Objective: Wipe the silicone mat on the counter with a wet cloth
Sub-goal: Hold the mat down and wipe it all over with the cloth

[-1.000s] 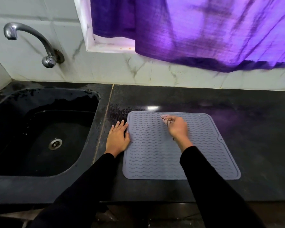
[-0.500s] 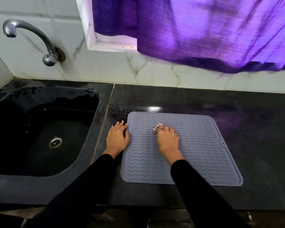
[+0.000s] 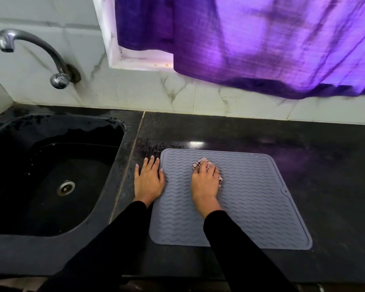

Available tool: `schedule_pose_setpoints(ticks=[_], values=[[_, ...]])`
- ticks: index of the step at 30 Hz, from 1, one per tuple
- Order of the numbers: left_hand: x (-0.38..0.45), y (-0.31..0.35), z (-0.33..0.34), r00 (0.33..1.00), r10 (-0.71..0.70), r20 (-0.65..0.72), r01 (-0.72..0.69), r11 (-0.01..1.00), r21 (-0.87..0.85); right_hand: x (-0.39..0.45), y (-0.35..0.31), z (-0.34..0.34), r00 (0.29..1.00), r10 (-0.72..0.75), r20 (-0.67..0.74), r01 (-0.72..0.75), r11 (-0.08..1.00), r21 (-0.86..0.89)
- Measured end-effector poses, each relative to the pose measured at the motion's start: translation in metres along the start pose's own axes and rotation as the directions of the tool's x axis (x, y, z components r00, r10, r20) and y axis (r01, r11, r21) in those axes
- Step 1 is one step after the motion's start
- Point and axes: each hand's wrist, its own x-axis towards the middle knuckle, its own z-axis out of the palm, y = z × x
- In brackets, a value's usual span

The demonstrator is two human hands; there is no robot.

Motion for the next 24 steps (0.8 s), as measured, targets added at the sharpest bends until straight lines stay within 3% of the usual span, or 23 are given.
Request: schedule_pose_setpoints(ticks=[6,9,11,13,14,15,18,21,24], values=[[-0.001,0.001,-0.002,1.0,-0.005,-0.002,0.005,1.0,0.0,0.003,0.014,-0.001,0.992,-0.129,-0.006,0.129,0.992,0.008],[-0.001,0.0,-0.003,1.0,-0.004,-0.003,0.004,1.0,-0.016,0.022,0.047,-0.005,0.978,-0.211,0.001,0.201,0.932,0.3],[-0.001,-0.001,-0.003,1.0,-0.007,-0.002,0.007,0.999,-0.032,0.032,0.061,-0.019,0.999,-0.026,0.023,0.005,0.769,0.64],[-0.002,0.001,-0.003,1.0,-0.006,-0.009,0.006,0.999,-0.037,0.038,0.064,-0.026,0.966,0.259,-0.007,-0.164,0.631,0.758],[-0.001,0.001,-0.003,1.0,-0.006,-0.012,0.005,0.999,-0.036,0.039,0.063,-0.027,0.946,0.323,-0.037,-0.192,0.647,0.738],[-0.001,0.001,-0.003,1.0,-0.006,-0.014,0.006,0.999,-0.033,0.037,0.06,-0.025,0.955,0.29,-0.067,-0.174,0.726,0.665],[-0.001,-0.001,-0.003,1.0,-0.001,-0.014,0.001,0.999,-0.033,0.02,0.046,-0.01,1.0,0.025,-0.006,-0.022,0.943,0.332],[0.0,-0.002,-0.001,1.0,0.002,-0.02,-0.003,1.0,-0.027,0.013,0.025,0.008,0.999,0.035,0.031,-0.037,0.997,0.069],[0.0,-0.001,0.0,1.0,0.001,-0.029,-0.002,1.0,-0.022,0.017,0.018,0.012,0.999,0.037,0.016,-0.037,0.999,0.0]])
